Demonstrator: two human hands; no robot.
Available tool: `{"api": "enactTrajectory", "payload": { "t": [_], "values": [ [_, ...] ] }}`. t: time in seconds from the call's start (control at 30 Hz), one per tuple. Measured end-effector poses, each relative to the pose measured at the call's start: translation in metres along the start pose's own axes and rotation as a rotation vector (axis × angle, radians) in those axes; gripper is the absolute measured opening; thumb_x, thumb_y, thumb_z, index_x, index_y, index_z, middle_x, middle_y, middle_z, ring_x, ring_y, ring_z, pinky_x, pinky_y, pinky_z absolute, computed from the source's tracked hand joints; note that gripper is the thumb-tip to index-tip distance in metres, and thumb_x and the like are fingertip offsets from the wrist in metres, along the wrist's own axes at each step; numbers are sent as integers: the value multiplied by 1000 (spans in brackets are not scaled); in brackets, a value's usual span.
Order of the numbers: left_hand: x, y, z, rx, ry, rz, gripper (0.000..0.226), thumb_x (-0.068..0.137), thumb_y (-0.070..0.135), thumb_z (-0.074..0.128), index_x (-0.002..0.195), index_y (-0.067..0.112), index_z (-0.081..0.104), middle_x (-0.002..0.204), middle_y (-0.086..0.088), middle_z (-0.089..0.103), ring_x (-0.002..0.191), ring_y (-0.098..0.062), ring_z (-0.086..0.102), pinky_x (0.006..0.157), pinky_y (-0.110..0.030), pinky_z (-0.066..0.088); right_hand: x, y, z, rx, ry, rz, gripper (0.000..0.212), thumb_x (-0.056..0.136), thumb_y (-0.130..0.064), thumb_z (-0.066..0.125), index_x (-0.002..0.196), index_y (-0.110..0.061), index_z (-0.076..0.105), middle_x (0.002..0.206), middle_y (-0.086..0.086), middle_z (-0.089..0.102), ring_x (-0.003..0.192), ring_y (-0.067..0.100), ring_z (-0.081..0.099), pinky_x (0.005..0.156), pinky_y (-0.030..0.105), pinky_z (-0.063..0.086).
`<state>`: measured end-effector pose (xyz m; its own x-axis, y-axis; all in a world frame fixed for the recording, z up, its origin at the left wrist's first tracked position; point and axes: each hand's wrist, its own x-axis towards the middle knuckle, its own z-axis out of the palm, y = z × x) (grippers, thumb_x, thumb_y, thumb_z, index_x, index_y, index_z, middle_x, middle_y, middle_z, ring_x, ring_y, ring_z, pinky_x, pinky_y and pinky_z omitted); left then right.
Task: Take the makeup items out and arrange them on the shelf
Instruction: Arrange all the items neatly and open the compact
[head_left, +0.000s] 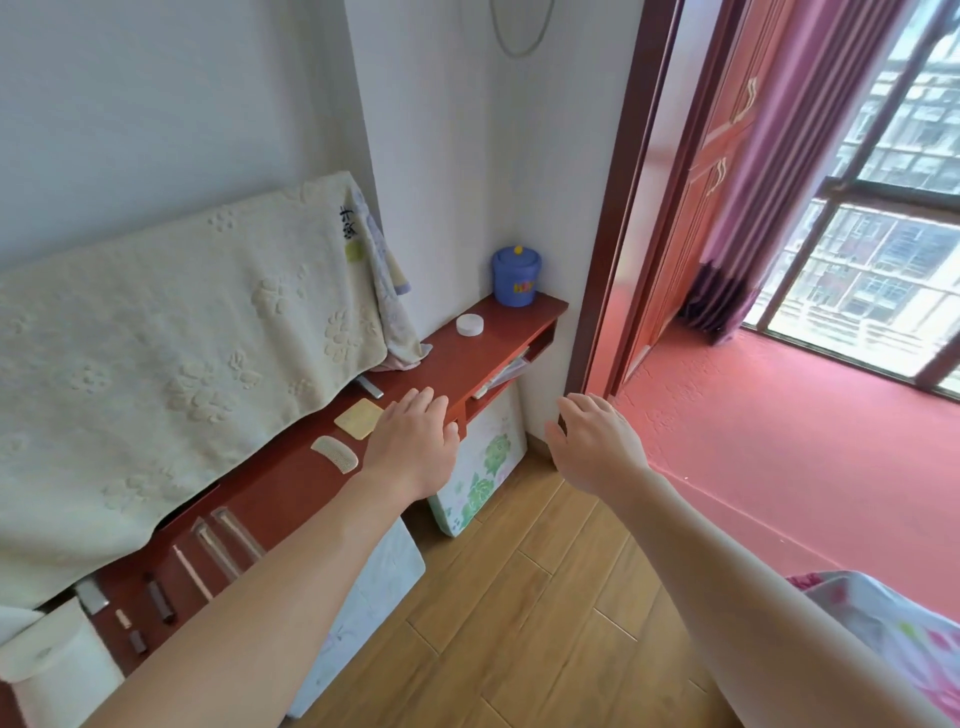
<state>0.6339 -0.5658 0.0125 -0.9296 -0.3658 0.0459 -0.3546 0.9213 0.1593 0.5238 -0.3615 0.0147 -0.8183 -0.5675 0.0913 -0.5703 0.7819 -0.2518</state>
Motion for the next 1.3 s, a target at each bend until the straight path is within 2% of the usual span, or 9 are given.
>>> {"api": "enactTrajectory", "payload": {
  "t": [0.2,0.37,0.67,0.83,0.97,1.13,1.2,1.3],
  "values": [
    [43,2,5,14,0,49,54,105,37,25,154,16,31,161,-6,29,151,-22,18,124,-44,16,30,17,0,-33,16,25,32,100,-32,33,112,-14,58,119,0,57,118,24,46,98,32,37],
    [84,1,7,-6,9,79,53,105,35,27,153,14,32,160,-7,31,151,-22,20,123,-41,17,63,22,-3,-77,24,13,35,102,-28,32,118,-11,58,124,4,56,119,26,45,100,31,34],
    [148,17,12,-24,-6,70,53,104,34,28,152,12,34,160,-9,31,151,-23,19,123,-42,18,121,55,3,-46,85,-14,29,100,-32,34,104,-16,57,105,-2,58,103,19,48,91,29,41],
    [177,48,17,-18,3,12,51,104,33,29,150,13,37,158,-8,35,149,-24,23,122,-42,19,157,92,-4,-18,63,-65,27,99,-34,33,101,-19,55,102,-6,55,106,18,49,91,29,41],
    [201,75,27,-30,20,-79,51,105,33,29,150,11,37,157,-9,35,149,-24,24,122,-42,20,191,126,-18,-39,28,-172,31,100,-31,34,114,-14,57,123,0,58,118,20,47,99,32,38],
    [219,95,39,-65,34,-183,52,105,33,31,151,10,35,158,-10,33,149,-24,23,122,-40,20,232,154,-20,-36,-13,-267,33,98,-31,34,117,-14,56,127,2,57,122,19,45,102,32,37],
    [225,98,40,-68,43,-214,51,105,33,31,151,10,35,158,-10,33,149,-24,24,122,-41,22,247,157,-18,-20,-29,-293,37,99,-29,35,125,-12,56,130,2,56,124,20,45,103,32,37],
    [237,91,42,-68,44,-262,52,105,33,30,152,12,33,160,-8,30,150,-23,22,122,-42,23,271,153,-11,-10,-55,-342,38,99,-31,34,124,-13,56,129,1,56,124,22,46,104,35,40]
  ]
}}
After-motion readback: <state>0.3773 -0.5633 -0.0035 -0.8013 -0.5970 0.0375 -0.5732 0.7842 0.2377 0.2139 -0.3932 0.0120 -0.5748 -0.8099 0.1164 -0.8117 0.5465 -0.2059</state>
